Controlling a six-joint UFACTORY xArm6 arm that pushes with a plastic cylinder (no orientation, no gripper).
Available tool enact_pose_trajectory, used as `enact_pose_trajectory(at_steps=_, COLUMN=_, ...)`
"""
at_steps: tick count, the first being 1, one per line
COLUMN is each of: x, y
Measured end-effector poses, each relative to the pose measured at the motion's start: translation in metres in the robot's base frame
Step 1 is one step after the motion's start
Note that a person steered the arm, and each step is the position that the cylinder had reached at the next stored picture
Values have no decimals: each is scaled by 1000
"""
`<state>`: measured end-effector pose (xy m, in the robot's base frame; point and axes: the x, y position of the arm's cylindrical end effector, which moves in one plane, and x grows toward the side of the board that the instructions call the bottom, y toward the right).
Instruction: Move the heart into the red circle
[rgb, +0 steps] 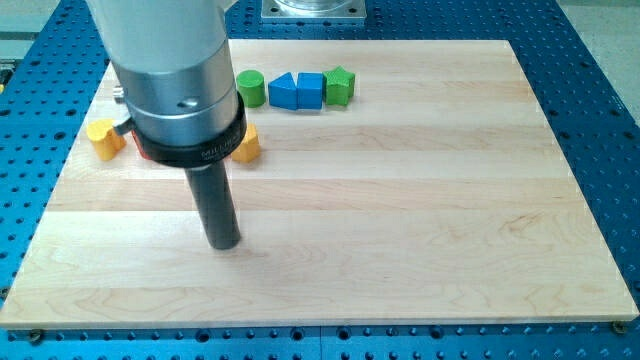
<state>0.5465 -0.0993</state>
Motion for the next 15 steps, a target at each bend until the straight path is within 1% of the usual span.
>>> enact_pose_trajectory(at_steps=3, x=8, y=1)
enact_pose_trajectory(at_steps=4, x=18, y=1)
enact_pose_trajectory(at_steps=5, x=24, y=-22)
enact_pose_trajectory(at_steps=6, x=60, y=-131)
enact_pose_trajectory(at_steps=7, x=14, y=-204)
enact_pose_trajectory(at_steps=8, x=3, y=-206)
enact_pose_trajectory(at_steps=9, x=-26, y=-206)
enact_pose_trajectory(at_steps=10, x=-95, y=-201)
enact_pose_trajectory(at_steps=11, x=-117, y=-184)
enact_pose_trajectory(at_steps=12, x=-156, y=-184)
enact_pose_trajectory(at_steps=13, x=-186, y=-183)
enact_pose_trajectory(at_steps=14, x=-181, y=-150)
enact_pose_trajectory(at_steps=15, x=-173, y=-168)
